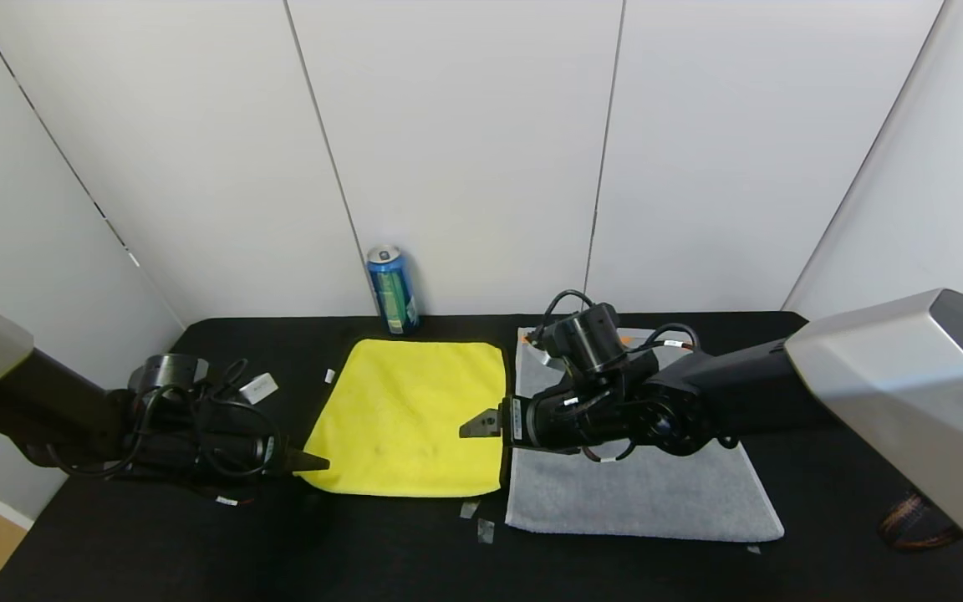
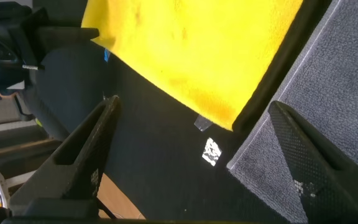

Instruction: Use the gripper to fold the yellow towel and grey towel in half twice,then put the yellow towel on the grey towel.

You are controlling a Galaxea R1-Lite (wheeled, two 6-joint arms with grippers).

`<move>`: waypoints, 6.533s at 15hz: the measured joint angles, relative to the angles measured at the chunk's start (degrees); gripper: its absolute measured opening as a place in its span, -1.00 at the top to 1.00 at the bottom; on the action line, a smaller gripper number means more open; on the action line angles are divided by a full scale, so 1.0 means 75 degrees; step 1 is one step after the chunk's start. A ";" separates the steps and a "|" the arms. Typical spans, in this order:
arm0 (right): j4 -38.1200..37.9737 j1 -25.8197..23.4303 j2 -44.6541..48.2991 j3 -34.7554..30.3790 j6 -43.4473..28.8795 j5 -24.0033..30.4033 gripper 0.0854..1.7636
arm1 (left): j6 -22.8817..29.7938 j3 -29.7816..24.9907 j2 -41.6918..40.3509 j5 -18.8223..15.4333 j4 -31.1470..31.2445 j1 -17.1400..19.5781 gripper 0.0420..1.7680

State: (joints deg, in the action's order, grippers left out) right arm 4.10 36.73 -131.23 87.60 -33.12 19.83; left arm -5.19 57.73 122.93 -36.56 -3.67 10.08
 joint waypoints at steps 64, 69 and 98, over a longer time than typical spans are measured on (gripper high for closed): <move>-0.0062 0.0465 -0.0478 -0.0276 -0.0153 -0.0489 0.97 | 0.0021 -0.0925 -0.1081 0.0041 -0.0254 0.0367 0.90; -0.0076 0.0710 0.0452 -0.0949 -0.0189 -0.0504 0.97 | 0.0000 -0.1731 -0.2142 0.0057 -0.0255 0.0545 0.90; -0.0088 0.0681 0.1541 -0.1070 -0.0525 -0.0832 0.97 | -0.0036 -0.1749 -0.2991 0.0102 -0.0276 0.0463 0.90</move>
State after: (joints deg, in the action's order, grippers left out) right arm 3.44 41.84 -119.68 79.58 -37.06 13.59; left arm -5.46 44.62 100.50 -35.79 -5.74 13.56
